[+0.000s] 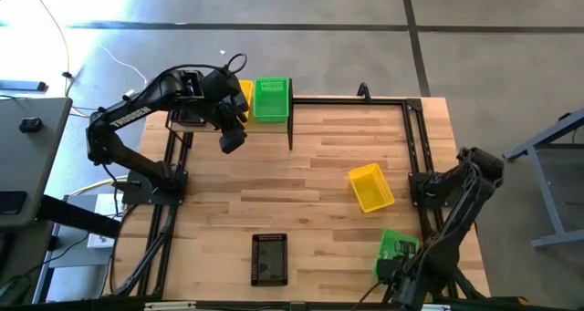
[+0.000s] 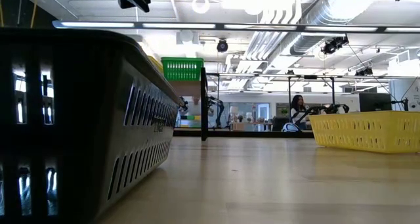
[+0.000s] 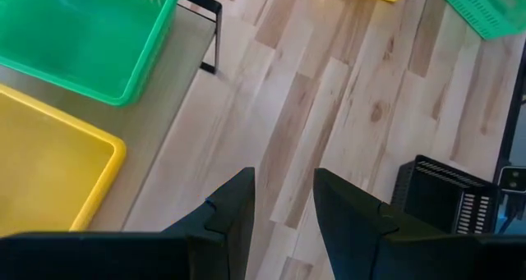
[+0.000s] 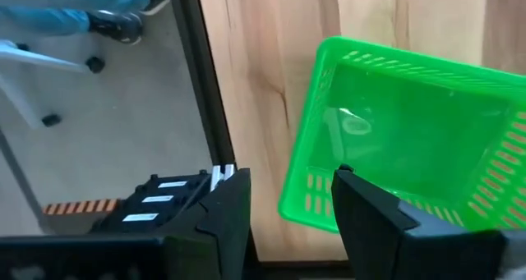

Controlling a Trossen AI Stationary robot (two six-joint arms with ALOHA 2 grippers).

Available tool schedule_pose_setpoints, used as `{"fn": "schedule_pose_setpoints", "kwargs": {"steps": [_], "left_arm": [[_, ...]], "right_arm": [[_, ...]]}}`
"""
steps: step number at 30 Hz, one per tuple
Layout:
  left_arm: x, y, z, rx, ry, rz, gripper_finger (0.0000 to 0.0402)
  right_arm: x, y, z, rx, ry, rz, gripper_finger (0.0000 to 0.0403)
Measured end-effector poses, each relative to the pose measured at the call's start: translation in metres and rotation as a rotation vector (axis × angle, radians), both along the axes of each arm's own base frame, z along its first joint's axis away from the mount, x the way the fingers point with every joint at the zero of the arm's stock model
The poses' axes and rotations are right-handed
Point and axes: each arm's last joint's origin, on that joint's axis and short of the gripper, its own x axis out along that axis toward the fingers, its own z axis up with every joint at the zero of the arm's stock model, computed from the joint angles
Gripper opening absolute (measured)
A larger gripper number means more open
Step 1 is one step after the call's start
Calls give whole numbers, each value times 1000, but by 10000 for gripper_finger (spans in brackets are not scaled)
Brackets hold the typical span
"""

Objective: Stack baskets on shelf by color
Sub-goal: Stack the green bin on top of the green bin

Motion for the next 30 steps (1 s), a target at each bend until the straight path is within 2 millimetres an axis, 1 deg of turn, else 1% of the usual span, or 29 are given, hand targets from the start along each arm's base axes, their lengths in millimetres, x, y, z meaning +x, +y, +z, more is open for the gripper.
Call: {"fn": "schedule_pose_setpoints", "kwargs": {"steps": [9, 17, 24, 27, 30], "left_arm": [[0, 0, 0, 2, 0, -2, 117], [0, 0, 0, 2, 1, -3, 117], [-1, 0, 0, -3, 10, -2, 117], [-3, -2, -2, -18, 39, -1, 117], [-7, -3, -4, -45, 75, 14, 117]], "right_arm": [[6, 11, -30, -70, 67, -25, 156], [9, 16, -48, -115, 108, -73, 156], [10, 20, -66, -149, 171, -72, 155], [10, 20, -73, -169, 199, -72, 142], [9, 20, -73, -171, 201, -73, 108]]}}
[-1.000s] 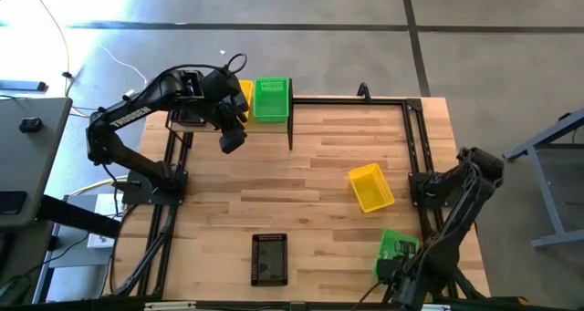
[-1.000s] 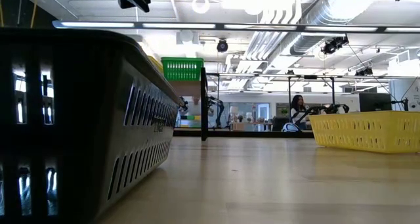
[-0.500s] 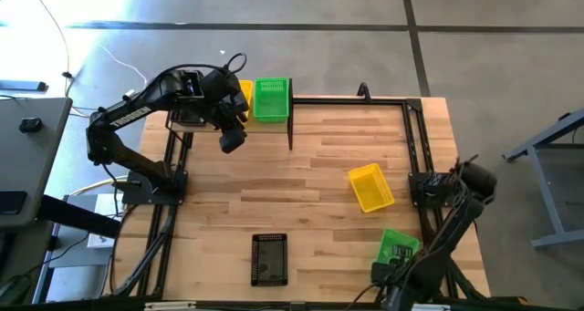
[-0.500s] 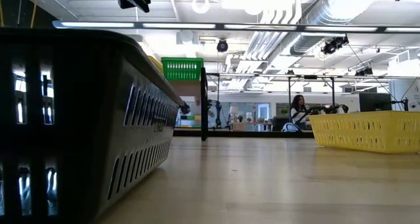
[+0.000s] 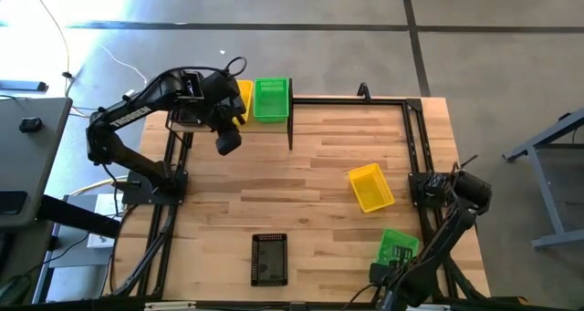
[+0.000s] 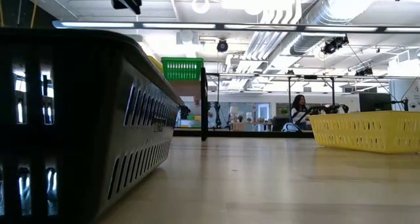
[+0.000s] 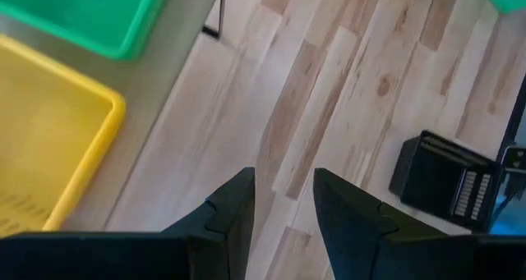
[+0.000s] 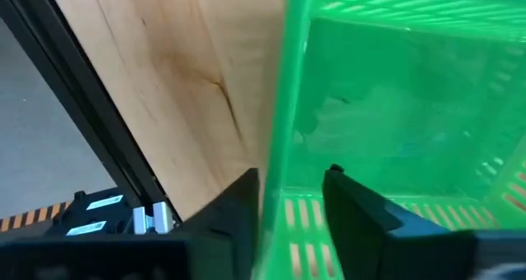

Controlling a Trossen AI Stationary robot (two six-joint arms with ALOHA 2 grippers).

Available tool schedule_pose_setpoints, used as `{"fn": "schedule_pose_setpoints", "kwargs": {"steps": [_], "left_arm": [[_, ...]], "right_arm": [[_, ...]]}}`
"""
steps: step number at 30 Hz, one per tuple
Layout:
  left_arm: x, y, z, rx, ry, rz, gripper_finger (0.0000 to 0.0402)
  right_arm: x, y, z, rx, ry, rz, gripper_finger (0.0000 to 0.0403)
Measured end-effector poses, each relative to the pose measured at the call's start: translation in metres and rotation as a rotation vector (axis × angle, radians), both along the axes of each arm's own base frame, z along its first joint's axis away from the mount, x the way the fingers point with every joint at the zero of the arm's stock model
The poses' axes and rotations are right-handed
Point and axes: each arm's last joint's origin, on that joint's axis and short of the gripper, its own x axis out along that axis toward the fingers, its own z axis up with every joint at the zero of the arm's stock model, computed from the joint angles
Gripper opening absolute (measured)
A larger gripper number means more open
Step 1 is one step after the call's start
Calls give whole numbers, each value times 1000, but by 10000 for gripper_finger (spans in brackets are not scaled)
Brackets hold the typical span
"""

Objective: Stack baskets on shelf by color
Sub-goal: Stack the green bin on top of the green bin

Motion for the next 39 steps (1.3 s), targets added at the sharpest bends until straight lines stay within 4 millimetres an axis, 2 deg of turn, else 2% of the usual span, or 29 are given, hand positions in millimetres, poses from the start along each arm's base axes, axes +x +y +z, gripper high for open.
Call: {"fn": "schedule_pose_setpoints", "kwargs": {"steps": [6, 13, 19, 25, 32, 39], "left_arm": [[-5, -2, -2, -29, 44, 15, 117], [-10, -11, 3, -31, 33, 11, 117], [-13, -18, 6, -14, 24, 13, 117], [-13, -23, 7, 24, 51, 29, 117], [-15, -24, 6, 10, 76, 99, 117], [-17, -24, 5, 43, 108, 80, 117]], "right_arm": [[1, 0, 1, 10, 15, -4, 10], [7, 7, 22, 28, -17, -7, 2], [20, 12, 52, 41, -94, -23, 1], [35, 7, 85, 4, -180, -58, 0], [60, -14, 126, -67, -291, -107, 0], [102, -55, 160, -130, -430, -112, 0]]}}
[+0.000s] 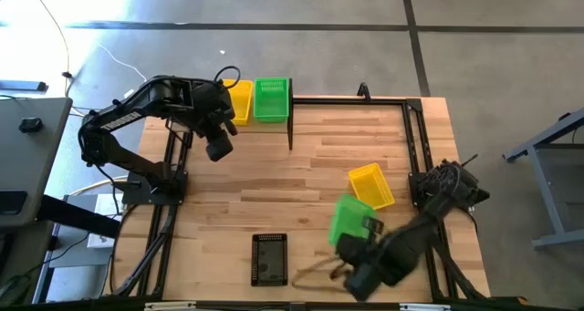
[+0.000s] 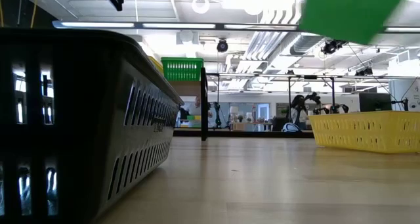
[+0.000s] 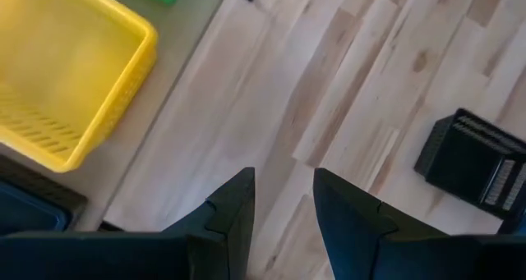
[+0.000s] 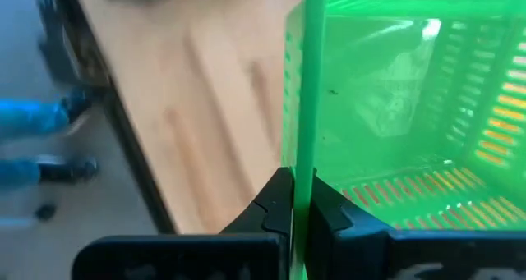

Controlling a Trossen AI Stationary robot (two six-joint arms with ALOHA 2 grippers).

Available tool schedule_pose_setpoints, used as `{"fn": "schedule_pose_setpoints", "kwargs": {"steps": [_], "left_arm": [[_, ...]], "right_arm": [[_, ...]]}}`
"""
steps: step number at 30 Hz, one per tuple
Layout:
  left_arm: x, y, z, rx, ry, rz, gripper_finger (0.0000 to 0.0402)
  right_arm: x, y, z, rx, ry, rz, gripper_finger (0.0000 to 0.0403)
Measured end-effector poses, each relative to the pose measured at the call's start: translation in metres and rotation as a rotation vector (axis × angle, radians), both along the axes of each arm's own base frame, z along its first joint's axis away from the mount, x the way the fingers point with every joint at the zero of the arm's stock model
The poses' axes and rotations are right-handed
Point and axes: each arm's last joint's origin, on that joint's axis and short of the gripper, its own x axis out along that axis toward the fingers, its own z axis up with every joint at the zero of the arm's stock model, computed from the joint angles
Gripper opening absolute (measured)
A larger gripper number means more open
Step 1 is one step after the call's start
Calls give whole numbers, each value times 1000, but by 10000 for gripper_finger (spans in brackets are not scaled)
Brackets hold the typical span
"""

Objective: Stack baskets on shelf by color
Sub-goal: Stack the green bin on top of the green bin

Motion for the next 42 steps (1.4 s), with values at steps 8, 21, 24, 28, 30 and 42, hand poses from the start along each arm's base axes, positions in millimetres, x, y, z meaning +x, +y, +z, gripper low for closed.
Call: {"fn": "schedule_pose_setpoints", "kwargs": {"steps": [8, 21, 24, 28, 30, 42], "left_arm": [[-1, 0, 1, 25, 5, -59, 117], [-2, 1, 1, 70, 25, -41, 117], [-2, 1, 1, 70, 25, -41, 117], [-2, 1, 1, 70, 24, -41, 117], [-2, 1, 1, 70, 23, -40, 117], [-1, 1, 1, 55, 12, 12, 117]], "right_arm": [[40, -55, 15, -66, -49, 2, 0], [77, -139, 16, -230, -23, 26, 0], [82, -157, 17, -281, -13, 51, 0], [89, -180, 18, -355, 1, 97, 0], [93, -192, 18, -387, 7, 131, 0], [119, -271, 30, -549, -109, 241, 0]]}}
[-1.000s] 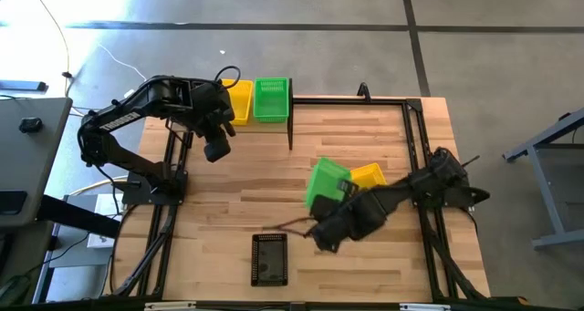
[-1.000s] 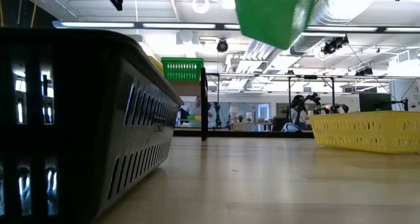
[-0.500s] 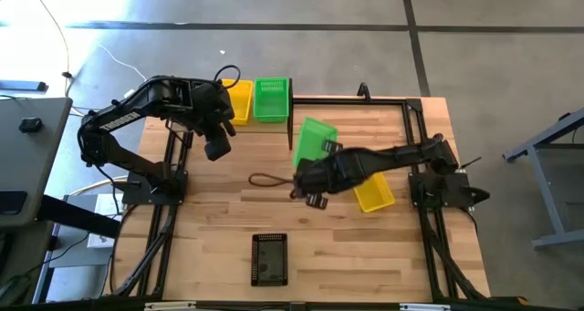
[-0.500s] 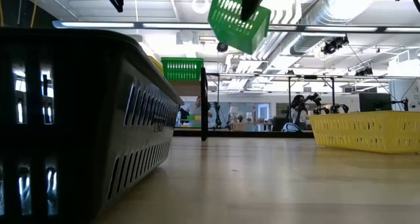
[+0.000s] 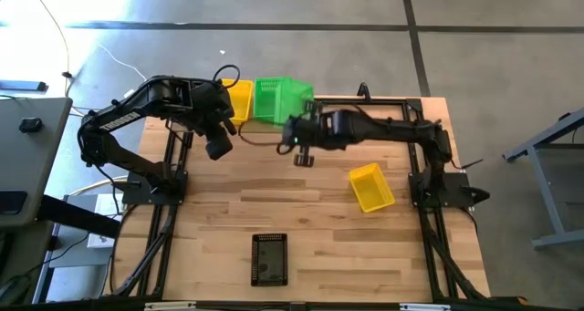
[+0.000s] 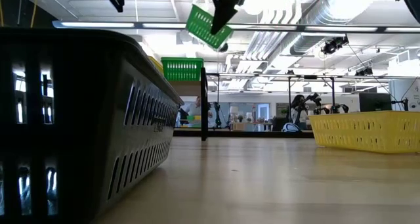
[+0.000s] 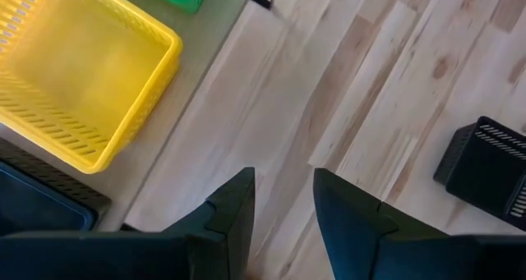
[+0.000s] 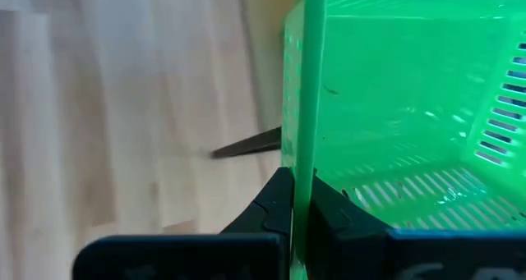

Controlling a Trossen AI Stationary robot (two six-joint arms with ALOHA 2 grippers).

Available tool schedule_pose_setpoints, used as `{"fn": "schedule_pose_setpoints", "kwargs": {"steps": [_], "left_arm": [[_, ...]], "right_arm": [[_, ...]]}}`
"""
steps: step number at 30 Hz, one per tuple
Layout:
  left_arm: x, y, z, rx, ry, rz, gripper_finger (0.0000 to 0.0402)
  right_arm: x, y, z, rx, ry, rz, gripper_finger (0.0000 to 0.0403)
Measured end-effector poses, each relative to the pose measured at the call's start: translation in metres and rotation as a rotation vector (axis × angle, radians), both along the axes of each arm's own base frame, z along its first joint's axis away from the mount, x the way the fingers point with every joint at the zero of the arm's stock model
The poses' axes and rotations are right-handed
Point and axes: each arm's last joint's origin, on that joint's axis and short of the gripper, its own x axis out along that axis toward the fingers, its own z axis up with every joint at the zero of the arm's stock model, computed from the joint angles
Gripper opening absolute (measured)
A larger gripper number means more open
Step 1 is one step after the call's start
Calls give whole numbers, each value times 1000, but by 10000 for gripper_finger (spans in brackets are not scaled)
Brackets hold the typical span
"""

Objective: Stack baskets on shelf by color
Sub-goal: Stack the green bin on top of the green bin

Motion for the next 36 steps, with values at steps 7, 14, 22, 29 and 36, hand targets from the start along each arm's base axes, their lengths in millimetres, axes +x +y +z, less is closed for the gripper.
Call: {"fn": "schedule_pose_setpoints", "kwargs": {"steps": [7, 14, 22, 29, 36], "left_arm": [[0, 0, 0, -12, -9, 39, 117], [0, 0, 0, -17, -12, 53, 117], [0, 0, 0, -26, -17, 81, 117], [0, 0, 0, -25, -17, 81, 117], [0, 0, 0, -27, -18, 81, 117]], "right_arm": [[6, -36, 6, -18, -61, 65, 0], [7, -59, 25, -51, -165, 90, 0], [-1, -78, 55, -72, -269, 52, 0], [10, -81, 42, -24, -258, 88, 0], [23, -73, 23, 10, -199, 103, 0]]}}
